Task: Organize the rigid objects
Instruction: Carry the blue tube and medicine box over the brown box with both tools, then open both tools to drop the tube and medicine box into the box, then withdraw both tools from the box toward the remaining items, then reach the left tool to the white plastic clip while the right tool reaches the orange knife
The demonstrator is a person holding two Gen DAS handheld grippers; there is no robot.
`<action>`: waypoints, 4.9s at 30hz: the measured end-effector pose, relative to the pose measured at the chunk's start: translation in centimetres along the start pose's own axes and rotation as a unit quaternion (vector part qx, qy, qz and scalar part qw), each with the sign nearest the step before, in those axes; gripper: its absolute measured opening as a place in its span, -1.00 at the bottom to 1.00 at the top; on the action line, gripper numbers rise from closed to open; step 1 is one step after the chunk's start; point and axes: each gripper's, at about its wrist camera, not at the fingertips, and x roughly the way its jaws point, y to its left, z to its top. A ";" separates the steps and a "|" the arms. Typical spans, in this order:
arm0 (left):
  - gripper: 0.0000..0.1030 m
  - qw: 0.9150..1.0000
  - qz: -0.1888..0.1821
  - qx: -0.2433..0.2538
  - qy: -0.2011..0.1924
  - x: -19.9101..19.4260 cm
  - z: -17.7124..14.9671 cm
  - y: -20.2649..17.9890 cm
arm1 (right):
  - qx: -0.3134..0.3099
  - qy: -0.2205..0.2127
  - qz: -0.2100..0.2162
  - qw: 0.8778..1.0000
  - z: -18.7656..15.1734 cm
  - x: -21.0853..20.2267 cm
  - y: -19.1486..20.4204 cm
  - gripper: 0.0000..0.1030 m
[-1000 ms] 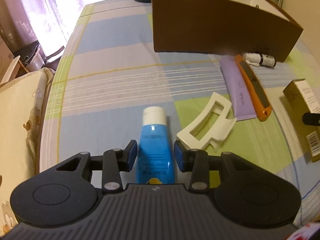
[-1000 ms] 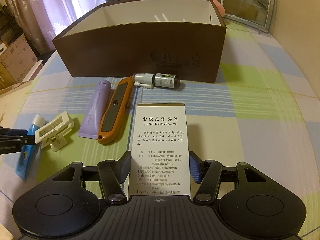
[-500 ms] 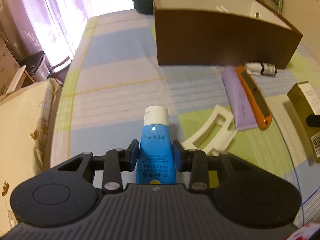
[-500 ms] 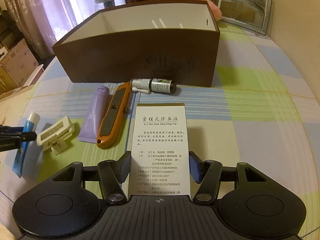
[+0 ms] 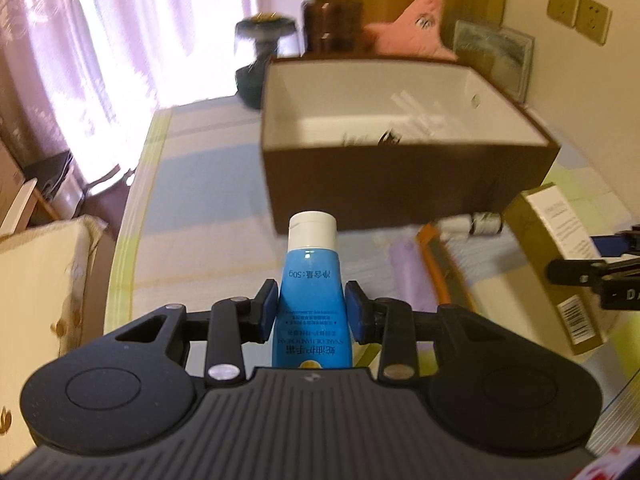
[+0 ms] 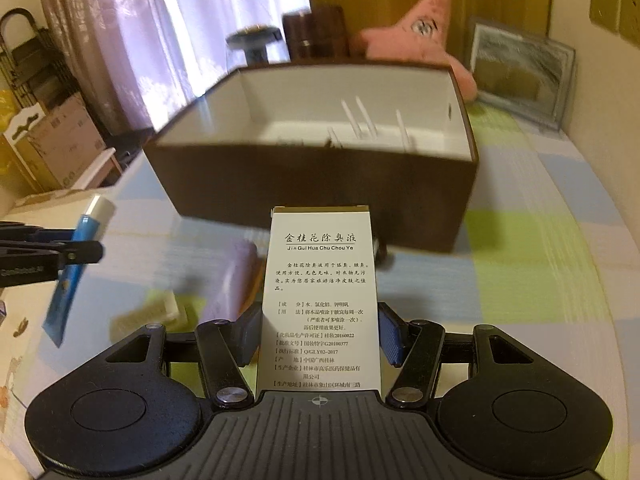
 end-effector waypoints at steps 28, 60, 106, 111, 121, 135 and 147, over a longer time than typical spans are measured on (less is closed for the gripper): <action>-0.38 0.997 -0.015 0.018 -0.080 5.3 16.1 -1.5 | 0.000 -0.069 0.031 0.997 15.6 5.1 0.0 0.08; -0.27 0.999 -0.010 0.031 0.001 19.6 19.3 1.0 | 0.056 0.003 0.025 0.998 19.4 18.5 -1.5 0.08; 0.30 0.999 -0.040 -0.002 -0.034 2.6 7.2 0.4 | 0.072 -0.049 0.022 0.996 6.7 2.1 -1.6 0.35; 0.38 0.999 -0.044 -0.002 -0.023 1.4 4.6 -0.1 | 0.071 -0.033 0.021 0.997 4.6 1.6 -1.2 0.35; 0.43 0.999 -0.035 -0.003 -0.006 0.0 0.9 -0.5 | 0.071 -0.006 0.019 0.997 1.5 1.0 -0.8 0.35; 0.43 0.999 -0.035 -0.008 0.039 0.2 -3.2 -0.8 | 0.044 0.042 0.023 0.998 -1.0 2.1 0.7 0.35; 0.35 0.997 -0.051 0.022 0.061 1.0 -5.6 -1.9 | 0.042 0.077 0.025 0.996 -3.1 3.3 1.1 0.34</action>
